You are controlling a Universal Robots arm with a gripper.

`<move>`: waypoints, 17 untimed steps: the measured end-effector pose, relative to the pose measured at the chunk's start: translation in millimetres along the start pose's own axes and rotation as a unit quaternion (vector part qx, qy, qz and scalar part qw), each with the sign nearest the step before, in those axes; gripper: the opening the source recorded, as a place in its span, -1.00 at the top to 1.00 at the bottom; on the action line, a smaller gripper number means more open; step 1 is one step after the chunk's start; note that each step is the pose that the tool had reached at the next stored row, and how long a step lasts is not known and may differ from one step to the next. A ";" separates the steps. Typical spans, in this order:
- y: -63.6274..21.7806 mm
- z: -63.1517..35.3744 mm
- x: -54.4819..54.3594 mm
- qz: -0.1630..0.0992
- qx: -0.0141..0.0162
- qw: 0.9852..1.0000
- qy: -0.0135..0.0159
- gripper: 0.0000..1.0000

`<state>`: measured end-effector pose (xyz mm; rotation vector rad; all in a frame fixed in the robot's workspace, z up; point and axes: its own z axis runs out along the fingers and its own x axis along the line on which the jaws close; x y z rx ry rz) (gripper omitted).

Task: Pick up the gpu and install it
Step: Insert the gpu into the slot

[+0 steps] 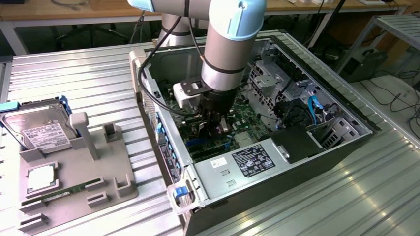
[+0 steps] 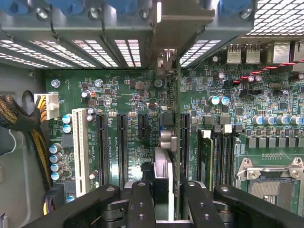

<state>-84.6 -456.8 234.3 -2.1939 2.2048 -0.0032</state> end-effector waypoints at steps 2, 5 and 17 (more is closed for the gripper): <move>0.0 0.1 0.0 0.000 0.000 1.000 0.000 0.44; 0.0 0.2 0.1 0.000 0.000 1.000 0.000 0.44; 0.0 1.0 -1.1 0.000 0.000 1.000 0.000 0.44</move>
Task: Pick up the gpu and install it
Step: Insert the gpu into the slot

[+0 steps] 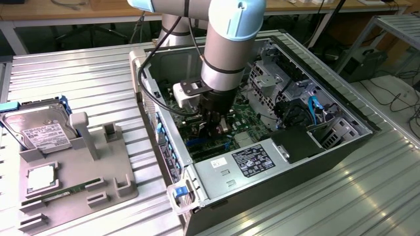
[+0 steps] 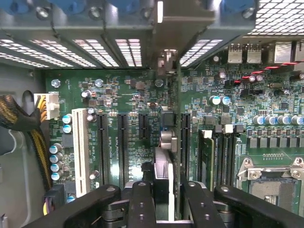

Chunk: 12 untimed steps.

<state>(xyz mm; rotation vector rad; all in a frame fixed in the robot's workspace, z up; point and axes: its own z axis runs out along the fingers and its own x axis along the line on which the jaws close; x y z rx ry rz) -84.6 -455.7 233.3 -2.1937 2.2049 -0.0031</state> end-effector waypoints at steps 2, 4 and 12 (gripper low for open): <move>-0.1 0.2 -0.2 0.000 0.000 1.000 0.000 0.44; 0.0 0.3 -0.1 0.000 0.000 1.000 0.000 0.44; 0.0 0.3 0.9 0.000 0.000 1.000 0.000 0.44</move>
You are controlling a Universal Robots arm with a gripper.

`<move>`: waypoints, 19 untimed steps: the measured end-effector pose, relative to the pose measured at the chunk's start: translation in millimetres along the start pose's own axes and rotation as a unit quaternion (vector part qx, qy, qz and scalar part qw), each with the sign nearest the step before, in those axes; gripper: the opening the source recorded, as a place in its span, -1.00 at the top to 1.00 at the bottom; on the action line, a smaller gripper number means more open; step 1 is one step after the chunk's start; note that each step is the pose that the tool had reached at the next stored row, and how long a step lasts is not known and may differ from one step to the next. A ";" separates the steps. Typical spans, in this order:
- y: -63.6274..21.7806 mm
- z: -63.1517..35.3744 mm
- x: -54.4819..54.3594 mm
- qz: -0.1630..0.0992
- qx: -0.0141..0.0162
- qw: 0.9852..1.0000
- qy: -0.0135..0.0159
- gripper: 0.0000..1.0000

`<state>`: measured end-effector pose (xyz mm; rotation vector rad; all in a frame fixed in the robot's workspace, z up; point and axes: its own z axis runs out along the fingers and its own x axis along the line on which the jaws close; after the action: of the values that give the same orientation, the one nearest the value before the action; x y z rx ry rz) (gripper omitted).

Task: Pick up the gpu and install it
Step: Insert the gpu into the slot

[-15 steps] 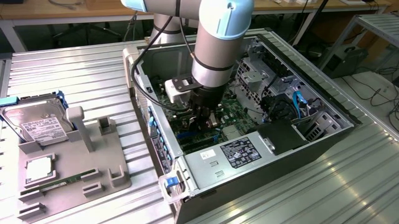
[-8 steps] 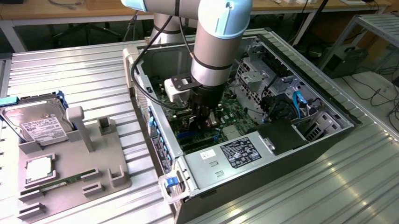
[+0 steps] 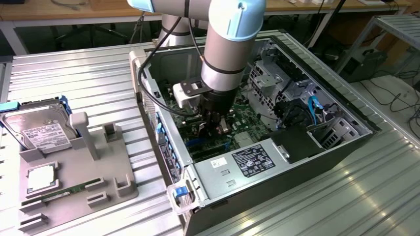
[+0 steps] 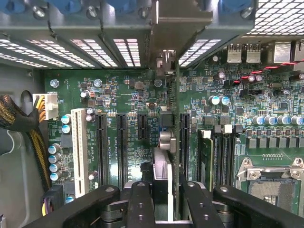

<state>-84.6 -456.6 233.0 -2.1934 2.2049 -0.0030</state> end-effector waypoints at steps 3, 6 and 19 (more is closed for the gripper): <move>0.2 -1.0 0.1 0.000 0.000 1.000 0.000 0.44; 1.1 -1.9 0.0 0.000 0.002 1.000 0.000 0.44; 1.2 -2.0 1.8 0.001 0.002 1.000 0.000 0.44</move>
<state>-85.9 -458.4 234.9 -2.1889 2.2049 -0.0079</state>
